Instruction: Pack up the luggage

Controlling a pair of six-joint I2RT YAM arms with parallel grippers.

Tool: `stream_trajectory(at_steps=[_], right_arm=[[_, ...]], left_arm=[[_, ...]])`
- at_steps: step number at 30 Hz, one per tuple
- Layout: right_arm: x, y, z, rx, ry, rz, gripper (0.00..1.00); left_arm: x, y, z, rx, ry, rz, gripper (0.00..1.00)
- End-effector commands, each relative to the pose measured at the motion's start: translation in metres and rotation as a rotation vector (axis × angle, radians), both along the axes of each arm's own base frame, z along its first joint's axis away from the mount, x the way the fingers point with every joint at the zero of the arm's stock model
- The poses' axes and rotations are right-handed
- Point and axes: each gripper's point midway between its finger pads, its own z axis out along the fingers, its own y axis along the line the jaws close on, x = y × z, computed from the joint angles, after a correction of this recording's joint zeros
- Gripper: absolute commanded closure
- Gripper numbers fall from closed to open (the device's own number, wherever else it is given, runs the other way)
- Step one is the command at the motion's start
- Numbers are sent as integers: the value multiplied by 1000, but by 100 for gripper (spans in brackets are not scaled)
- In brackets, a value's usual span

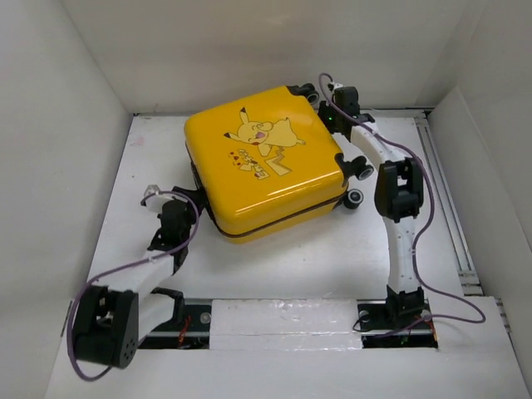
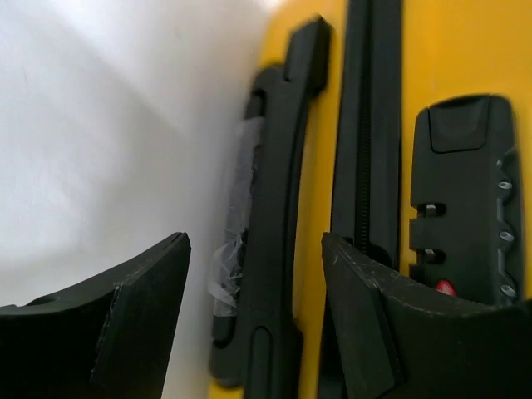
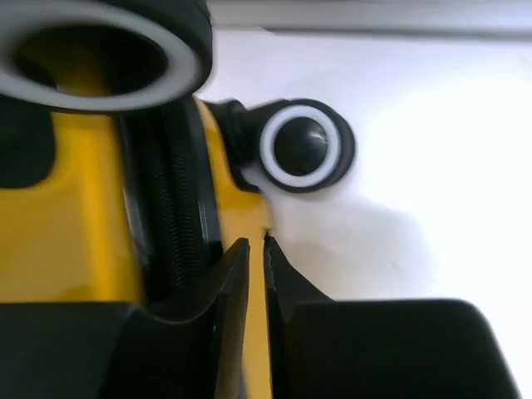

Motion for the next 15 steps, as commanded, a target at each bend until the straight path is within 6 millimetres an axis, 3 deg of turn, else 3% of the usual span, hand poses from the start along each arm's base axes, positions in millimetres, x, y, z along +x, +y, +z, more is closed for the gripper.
stream_trajectory(at_steps=[1,2,4,6,7,8,9,10,11,12,13,14,15], right_arm=[[-60,144,74,203,-14,402,80],[-62,147,80,217,-12,424,75],[-56,152,114,245,-85,435,59],[-47,133,136,255,-120,401,44],[-45,125,147,259,-147,392,40],[-50,116,176,273,-192,380,34],[-45,99,191,275,-231,357,33],[-46,89,188,277,-217,329,31],[-57,76,223,297,-275,314,30],[-60,68,241,306,-332,317,30],[-64,54,231,314,-305,302,30],[-81,43,265,319,-375,298,30],[-89,37,278,324,-412,307,30]], left_arm=[[-40,-69,-3,-73,13,-337,39],[-45,-68,-4,-73,14,-337,39],[-53,-58,1,-51,6,-307,39],[-53,-45,11,-8,-23,-249,39],[-54,-42,28,2,-74,-235,39],[-55,-37,33,30,-82,-222,39],[-53,-30,42,46,-105,-191,39],[-52,-29,63,40,-152,-177,39],[-52,-28,71,53,-168,-181,39],[-51,-28,76,61,-171,-183,39],[-51,-28,91,64,-202,-184,39],[-53,-27,98,61,-217,-184,39],[-54,-27,101,70,-229,-186,39]])
